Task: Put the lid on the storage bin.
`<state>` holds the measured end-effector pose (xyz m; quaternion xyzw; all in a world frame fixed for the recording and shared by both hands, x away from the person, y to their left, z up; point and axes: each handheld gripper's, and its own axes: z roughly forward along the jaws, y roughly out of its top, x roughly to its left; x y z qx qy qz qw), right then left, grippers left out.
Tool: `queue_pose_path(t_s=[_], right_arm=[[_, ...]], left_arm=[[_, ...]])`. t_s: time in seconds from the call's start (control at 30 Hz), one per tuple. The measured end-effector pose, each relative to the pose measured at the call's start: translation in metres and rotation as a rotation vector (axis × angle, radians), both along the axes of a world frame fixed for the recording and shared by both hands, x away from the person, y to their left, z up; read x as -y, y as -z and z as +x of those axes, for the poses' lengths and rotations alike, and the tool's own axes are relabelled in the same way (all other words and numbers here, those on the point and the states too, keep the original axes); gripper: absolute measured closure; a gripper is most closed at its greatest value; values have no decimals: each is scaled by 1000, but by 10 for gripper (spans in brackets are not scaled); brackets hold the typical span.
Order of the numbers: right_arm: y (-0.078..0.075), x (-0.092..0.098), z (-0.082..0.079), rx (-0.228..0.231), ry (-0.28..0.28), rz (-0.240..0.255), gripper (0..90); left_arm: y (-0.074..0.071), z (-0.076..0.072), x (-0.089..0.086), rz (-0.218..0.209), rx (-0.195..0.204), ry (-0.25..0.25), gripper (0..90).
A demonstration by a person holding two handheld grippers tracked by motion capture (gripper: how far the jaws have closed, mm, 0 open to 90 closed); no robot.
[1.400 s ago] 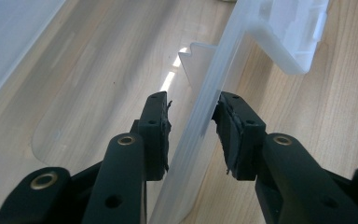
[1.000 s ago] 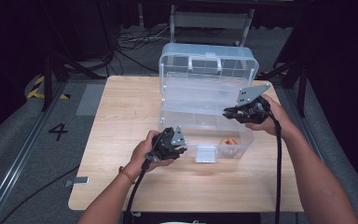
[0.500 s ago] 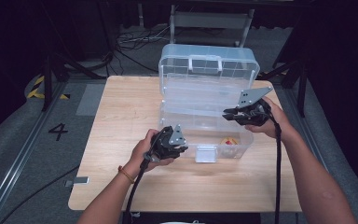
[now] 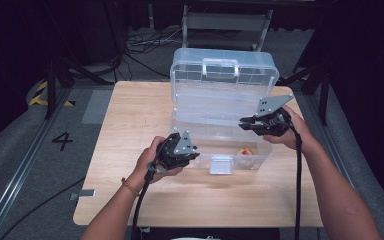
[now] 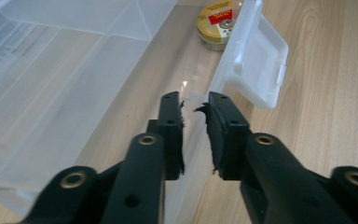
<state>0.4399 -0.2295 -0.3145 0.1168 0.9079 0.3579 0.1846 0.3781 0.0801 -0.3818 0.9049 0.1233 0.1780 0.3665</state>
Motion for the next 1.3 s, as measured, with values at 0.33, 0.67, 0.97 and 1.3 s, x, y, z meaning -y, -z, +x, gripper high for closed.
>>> queue_pose_path(t_s=[0.33,0.67,0.97,1.3], right_arm=[[2,1,-2,1,0,14,793],[4,2,-3,1,4,25,790],[6,3,-4,-2,-1,43,788],[7,3,-5,-2,-3,42,788]], left_arm=[[-11,2,-33,-71,24,-33,866],[-19,6,-59,-127,57,-100,900],[-23,14,-72,-180,45,-163,900],[-37,37,-80,-229,51,-224,900]])
